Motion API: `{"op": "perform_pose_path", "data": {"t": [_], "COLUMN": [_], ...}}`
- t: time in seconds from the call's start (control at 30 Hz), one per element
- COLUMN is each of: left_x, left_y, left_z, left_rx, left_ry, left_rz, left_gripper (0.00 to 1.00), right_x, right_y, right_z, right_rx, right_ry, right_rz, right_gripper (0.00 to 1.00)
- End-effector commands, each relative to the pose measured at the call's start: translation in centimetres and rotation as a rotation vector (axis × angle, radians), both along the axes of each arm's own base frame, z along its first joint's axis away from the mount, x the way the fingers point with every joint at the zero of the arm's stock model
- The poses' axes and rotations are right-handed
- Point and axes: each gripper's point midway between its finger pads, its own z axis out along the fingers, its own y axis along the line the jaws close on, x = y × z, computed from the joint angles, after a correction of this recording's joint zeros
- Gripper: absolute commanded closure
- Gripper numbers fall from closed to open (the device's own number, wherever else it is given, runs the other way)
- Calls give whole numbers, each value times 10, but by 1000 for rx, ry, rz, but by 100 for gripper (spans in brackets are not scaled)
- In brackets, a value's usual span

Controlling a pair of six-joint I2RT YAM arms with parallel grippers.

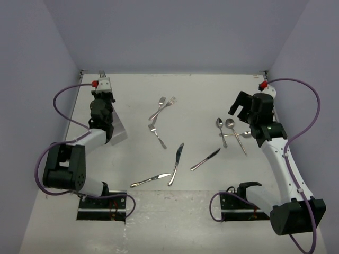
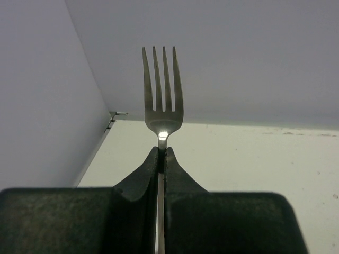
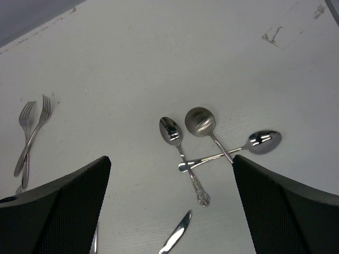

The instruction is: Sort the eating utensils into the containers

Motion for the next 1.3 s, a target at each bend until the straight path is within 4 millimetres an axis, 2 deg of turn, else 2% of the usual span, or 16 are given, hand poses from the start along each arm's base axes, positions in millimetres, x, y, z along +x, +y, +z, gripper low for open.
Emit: {"op": "perform_pose_path", "data": {"t": [0.0, 0.13, 0.2, 0.27, 0.4, 0.47, 0.57, 0.77, 0.8, 0.87, 0.93, 1.07, 1.17, 1.2, 1.23, 1.27], "left_x": [0, -14, -19, -22, -33, -40, -46, -40, -34, -28, -26, -31, -28, -20, -10, -4], "left_y": [6, 5, 3, -2, -6, -5, -15, -87, -108, -133, -191, -243, -268, -271, -276, -279], "left_z": [15, 2, 5, 7, 8, 15, 35, 101, 81, 85, 51, 25, -8, -33, -27, -58], "left_rx": [-26, -68, -92, -103, -170, -165, -148, -80, -74, 8, 93, 138, 206, 203, 199, 200], "left_ry": [-54, -11, 0, 12, 12, -1, 0, 57, 140, 168, 283, 351, 402, 465, 461, 546], "left_rz": [17, 11, -7, -28, -53, -57, -119, -449, -498, -547, -654, -883, -1028, -1030, -1037, -1045], "left_gripper": [100, 99, 83, 77, 32, 25, 1, 0, 0, 0, 0, 0, 0, 0, 0, 0], "right_x": [3, 2, 3, 4, 5, 4, 2, 0, 0, -1, -1, -2, -1, -3, -2, -1], "right_y": [-6, -10, -9, -8, -6, -6, -2, 0, 0, 0, 0, 1, 1, 0, -1, -1], "right_z": [11, 9, 9, 9, 9, 11, 15, 19, 17, 14, 12, 8, 5, 3, 2, 1], "right_rx": [-28, -40, -39, -36, -28, -26, -18, -3, -3, -5, -8, -5, -6, -6, -8, -5], "right_ry": [-30, -28, -32, -33, -36, -42, -57, -72, -66, -54, -46, -30, -11, 4, 11, 18], "right_rz": [-19, -33, -32, -26, -18, -15, 3, 15, 15, 13, 15, 20, 17, 10, 3, 1], "right_gripper": [1, 1, 1, 1, 1, 1, 1, 1, 1, 1, 1, 1, 1, 1, 1, 1]}}
